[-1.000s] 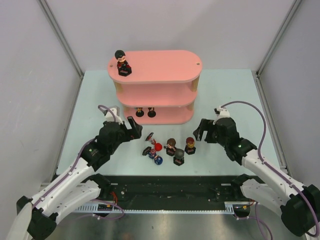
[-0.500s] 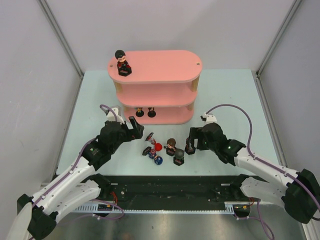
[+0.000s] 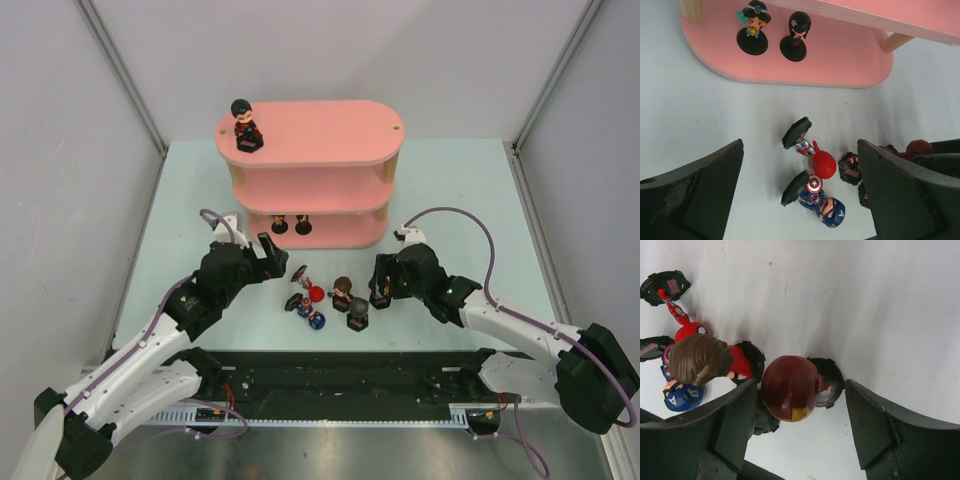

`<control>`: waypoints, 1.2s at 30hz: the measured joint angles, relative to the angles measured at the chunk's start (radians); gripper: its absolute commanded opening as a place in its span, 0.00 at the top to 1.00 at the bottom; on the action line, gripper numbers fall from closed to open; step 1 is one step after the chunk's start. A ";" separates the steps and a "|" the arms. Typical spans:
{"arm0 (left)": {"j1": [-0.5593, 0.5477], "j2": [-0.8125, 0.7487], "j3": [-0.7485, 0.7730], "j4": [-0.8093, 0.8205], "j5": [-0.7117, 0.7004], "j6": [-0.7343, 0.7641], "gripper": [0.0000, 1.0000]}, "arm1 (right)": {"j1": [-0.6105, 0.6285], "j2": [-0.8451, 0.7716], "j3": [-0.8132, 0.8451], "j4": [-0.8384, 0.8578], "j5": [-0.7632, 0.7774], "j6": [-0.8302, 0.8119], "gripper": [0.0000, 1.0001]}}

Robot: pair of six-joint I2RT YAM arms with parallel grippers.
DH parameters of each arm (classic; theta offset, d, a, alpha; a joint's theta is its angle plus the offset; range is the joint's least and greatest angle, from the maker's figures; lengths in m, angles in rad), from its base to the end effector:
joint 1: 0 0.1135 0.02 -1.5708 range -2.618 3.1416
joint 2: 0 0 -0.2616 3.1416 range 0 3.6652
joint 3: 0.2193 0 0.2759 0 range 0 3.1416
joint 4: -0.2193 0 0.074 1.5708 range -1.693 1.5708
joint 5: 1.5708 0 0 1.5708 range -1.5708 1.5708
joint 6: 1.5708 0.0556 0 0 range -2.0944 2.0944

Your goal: Place and organize the plastic toys onto the shelf

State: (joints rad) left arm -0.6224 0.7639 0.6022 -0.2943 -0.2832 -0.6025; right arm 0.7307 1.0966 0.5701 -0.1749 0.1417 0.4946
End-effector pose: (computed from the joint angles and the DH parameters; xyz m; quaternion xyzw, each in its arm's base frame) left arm 0.1885 -0.1162 0.2542 -0.0663 0.8408 -0.2031 0.4974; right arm 0.2004 0.1691 0.1795 -0.0769 0.9019 0.1890 0.3806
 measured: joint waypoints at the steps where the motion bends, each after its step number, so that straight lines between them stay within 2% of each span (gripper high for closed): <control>1: 0.000 0.000 0.000 0.000 0.000 0.000 0.00 | 0.000 0.005 0.000 0.004 -0.003 -0.002 0.27; 12: 0.000 0.000 0.000 0.000 0.000 -0.001 0.00 | -0.034 0.026 0.000 0.025 -0.062 -0.024 0.49; 14: 0.000 0.000 0.000 0.000 0.000 -0.001 0.00 | -0.037 0.029 0.000 0.028 -0.076 -0.024 0.49; 17: 0.000 0.000 0.000 0.000 0.000 -0.001 0.00 | -0.040 0.037 0.000 0.040 -0.087 -0.026 0.56; 29: 0.000 0.001 0.000 0.000 0.000 -0.003 0.00 | -0.048 0.042 0.000 0.052 -0.109 -0.033 1.00; 36: 0.000 0.002 0.000 0.000 0.000 -0.004 0.00 | -0.058 -0.026 0.000 0.017 -0.109 -0.043 1.00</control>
State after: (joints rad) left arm -0.6224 0.7658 0.6022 -0.2947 -0.2836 -0.6064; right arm 0.6731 1.0702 0.5701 -0.1577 0.0322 0.4511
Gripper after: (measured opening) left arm 0.996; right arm 0.503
